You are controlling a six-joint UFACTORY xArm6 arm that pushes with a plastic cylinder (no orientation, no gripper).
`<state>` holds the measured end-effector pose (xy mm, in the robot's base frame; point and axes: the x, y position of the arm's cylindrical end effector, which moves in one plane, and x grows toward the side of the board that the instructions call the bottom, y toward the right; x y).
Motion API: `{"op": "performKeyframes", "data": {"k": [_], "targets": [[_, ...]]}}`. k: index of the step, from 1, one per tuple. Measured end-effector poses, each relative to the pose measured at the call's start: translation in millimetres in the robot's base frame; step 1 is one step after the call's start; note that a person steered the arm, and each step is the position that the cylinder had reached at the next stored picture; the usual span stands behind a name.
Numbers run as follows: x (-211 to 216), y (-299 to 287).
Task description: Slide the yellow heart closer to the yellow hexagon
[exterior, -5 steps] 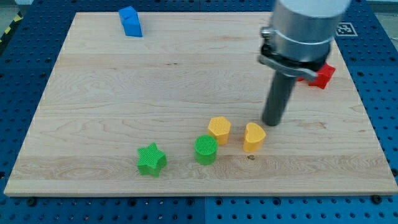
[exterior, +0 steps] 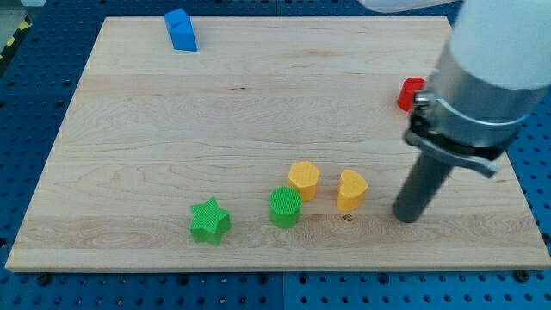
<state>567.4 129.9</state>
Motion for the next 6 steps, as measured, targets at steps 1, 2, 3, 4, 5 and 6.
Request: {"op": "performKeyframes", "data": {"k": [1,2,3,4,5,6], "targets": [[-1,-25],[-2,-29],[-2,-51],[-2,-51],[-1,-58],[-1,-66]]}}
